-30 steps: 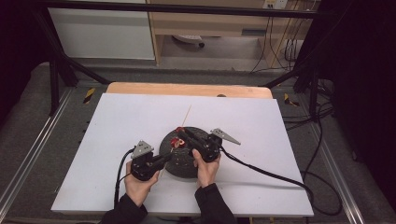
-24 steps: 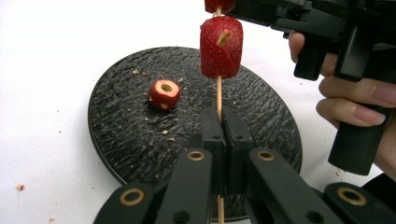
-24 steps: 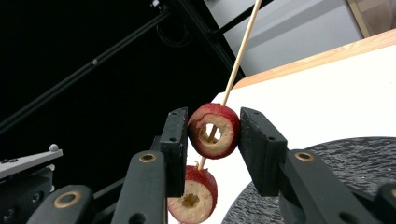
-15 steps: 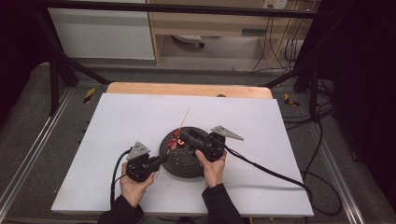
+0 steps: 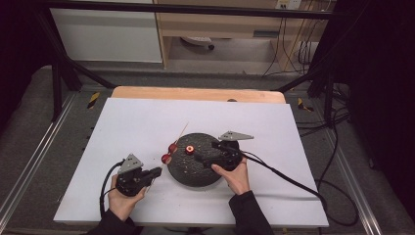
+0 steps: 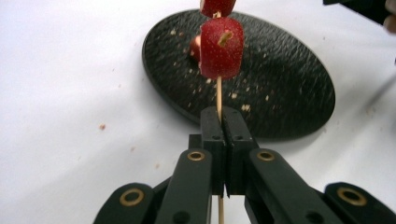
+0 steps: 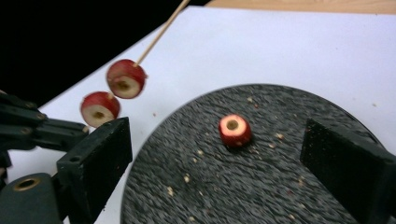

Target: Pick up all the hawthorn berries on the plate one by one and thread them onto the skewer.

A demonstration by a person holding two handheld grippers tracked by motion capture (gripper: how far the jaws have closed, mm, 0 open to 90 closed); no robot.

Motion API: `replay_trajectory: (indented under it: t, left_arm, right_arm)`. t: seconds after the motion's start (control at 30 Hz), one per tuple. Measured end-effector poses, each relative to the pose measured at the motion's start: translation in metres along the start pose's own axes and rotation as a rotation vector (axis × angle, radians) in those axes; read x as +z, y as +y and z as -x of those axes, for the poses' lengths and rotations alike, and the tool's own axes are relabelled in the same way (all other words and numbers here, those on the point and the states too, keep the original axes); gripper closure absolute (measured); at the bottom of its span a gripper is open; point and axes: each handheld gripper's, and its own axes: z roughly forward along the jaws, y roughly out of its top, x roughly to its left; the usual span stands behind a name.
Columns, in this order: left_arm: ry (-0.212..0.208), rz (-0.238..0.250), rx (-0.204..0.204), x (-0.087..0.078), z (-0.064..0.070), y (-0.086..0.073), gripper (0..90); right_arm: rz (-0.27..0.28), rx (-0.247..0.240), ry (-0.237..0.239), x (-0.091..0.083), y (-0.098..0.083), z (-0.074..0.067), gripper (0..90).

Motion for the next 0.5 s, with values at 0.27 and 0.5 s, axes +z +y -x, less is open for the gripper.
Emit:
replay_trajectory:
  t: [0.27, 0.5]
  left_arm:
    - [-0.003, -0.042, 0.024, -0.010, -0.010, -0.013, 88.6]
    - [-0.023, -0.049, 0.041, -0.015, -0.012, -0.018, 88.5]
  right_arm:
    - [-0.130, -0.050, -0.021, -0.002, 0.004, 0.006, 6.7]
    - [-0.228, -0.108, -0.034, 0.004, 0.012, 0.005, 6.5]
